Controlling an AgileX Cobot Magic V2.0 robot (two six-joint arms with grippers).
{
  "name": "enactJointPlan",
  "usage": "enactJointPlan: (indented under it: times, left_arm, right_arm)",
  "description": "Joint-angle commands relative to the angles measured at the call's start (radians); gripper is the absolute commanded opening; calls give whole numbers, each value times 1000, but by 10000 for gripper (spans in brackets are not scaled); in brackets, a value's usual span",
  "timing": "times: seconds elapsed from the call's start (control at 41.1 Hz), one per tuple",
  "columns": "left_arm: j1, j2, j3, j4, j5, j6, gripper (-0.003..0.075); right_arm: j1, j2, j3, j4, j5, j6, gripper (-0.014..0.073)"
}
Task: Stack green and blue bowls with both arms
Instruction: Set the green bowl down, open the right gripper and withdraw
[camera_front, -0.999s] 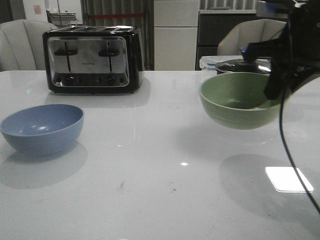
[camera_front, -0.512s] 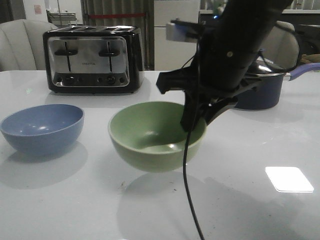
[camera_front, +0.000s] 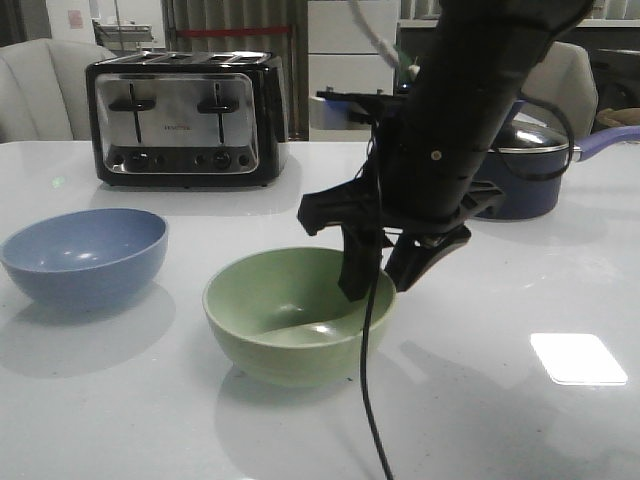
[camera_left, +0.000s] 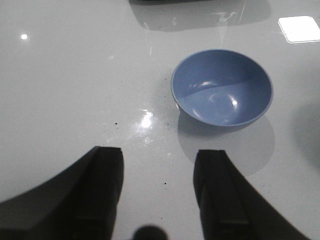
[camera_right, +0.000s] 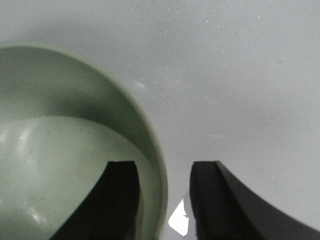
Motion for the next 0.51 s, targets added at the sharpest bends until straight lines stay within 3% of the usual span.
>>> enactJointPlan:
  times: [0.0,0.487]
  left_arm:
    - [-7,4,-31,-3,-70,-6,383]
    - [-7,4,-31,-3,-72,-6,383]
  right_arm:
    - [1,-130,-18,-7,-28,-55,406]
    - [4,-671,293,-35,-51,-116,406]
